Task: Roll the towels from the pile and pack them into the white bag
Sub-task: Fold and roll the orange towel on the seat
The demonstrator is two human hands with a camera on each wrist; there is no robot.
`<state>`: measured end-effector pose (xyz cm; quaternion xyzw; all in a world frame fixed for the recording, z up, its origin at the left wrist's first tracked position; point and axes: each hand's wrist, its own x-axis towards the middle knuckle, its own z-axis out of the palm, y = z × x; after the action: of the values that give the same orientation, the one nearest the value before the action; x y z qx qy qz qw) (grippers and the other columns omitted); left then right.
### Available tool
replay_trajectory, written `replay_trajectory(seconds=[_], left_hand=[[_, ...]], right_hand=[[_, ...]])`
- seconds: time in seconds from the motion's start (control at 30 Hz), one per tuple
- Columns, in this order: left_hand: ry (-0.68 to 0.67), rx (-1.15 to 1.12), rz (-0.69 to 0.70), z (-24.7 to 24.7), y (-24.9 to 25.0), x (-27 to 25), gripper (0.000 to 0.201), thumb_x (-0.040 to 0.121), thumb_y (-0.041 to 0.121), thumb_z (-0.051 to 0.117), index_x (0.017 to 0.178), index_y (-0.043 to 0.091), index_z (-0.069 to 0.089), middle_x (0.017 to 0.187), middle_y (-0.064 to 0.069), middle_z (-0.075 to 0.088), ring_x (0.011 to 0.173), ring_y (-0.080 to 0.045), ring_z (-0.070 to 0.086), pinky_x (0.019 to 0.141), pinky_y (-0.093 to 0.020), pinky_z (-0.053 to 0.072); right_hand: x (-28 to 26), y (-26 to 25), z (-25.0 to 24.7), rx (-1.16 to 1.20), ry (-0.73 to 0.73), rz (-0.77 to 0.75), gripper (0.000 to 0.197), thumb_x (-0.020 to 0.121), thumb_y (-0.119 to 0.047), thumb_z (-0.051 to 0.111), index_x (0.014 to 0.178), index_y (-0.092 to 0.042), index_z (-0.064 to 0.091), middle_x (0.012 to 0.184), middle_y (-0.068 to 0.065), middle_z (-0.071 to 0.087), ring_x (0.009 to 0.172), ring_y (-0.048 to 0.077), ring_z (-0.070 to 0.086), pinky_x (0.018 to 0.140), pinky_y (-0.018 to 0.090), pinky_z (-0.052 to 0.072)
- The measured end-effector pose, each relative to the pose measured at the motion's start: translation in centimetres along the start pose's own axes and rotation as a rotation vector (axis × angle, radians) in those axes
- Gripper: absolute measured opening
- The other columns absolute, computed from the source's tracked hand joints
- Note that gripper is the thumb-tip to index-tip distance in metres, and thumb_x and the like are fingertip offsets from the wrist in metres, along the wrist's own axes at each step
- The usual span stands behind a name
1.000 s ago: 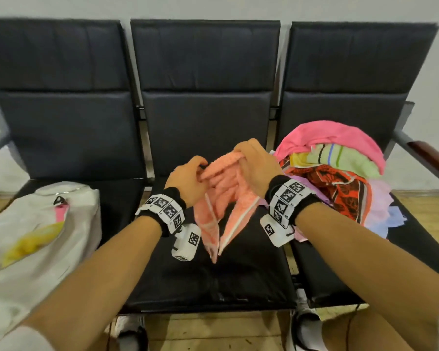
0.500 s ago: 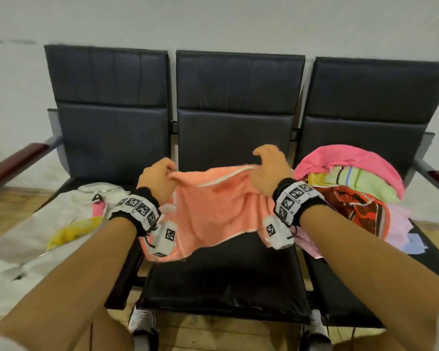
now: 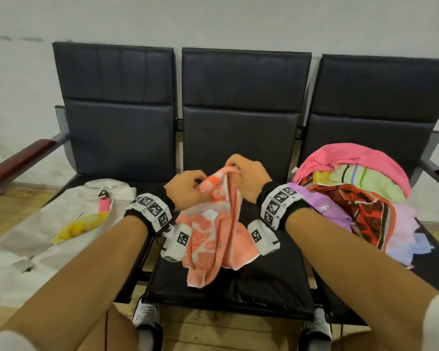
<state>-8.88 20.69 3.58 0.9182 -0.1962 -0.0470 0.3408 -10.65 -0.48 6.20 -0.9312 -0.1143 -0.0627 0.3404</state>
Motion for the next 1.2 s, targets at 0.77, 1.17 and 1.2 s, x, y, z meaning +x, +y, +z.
replay_trajectory(seconds=[0.77, 1.17, 1.2], left_hand=[[0.013, -0.390, 0.100, -0.6, 2.5, -0.6, 0.052, 0.075, 0.008, 0.084, 0.118, 0.017, 0.055, 0.103, -0.006, 0.071, 0.087, -0.019, 0.072, 0.077, -0.038, 0.061], [0.104, 0.283, -0.010, -3.4, -1.9, 0.3, 0.015, 0.086, 0.012, 0.062, 0.087, 0.027, 0.060, 0.090, 0.005, 0.063, 0.083, -0.019, 0.061, 0.077, -0.039, 0.054], [0.096, 0.298, -0.026, -3.8, -2.0, 0.3, 0.015, 0.086, 0.015, 0.063, 0.087, 0.029, 0.060, 0.090, 0.006, 0.063, 0.082, -0.018, 0.061, 0.075, -0.037, 0.054]], right_hand=[[-0.2, -0.8, 1.5, 0.073, 0.042, -0.058, 0.024, 0.084, -0.006, 0.065, 0.101, -0.022, 0.062, 0.094, -0.004, 0.065, 0.083, 0.015, 0.063, 0.077, 0.035, 0.056], [0.5, 3.9, -2.1, -0.213, 0.022, -0.001, 0.018, 0.092, -0.023, 0.052, 0.087, -0.038, 0.061, 0.089, -0.008, 0.067, 0.082, 0.019, 0.063, 0.075, 0.040, 0.054], [0.3, 4.1, -2.5, -0.224, 0.019, 0.008, 0.018, 0.093, -0.023, 0.052, 0.087, -0.038, 0.061, 0.091, -0.007, 0.068, 0.083, 0.020, 0.063, 0.076, 0.039, 0.054]])
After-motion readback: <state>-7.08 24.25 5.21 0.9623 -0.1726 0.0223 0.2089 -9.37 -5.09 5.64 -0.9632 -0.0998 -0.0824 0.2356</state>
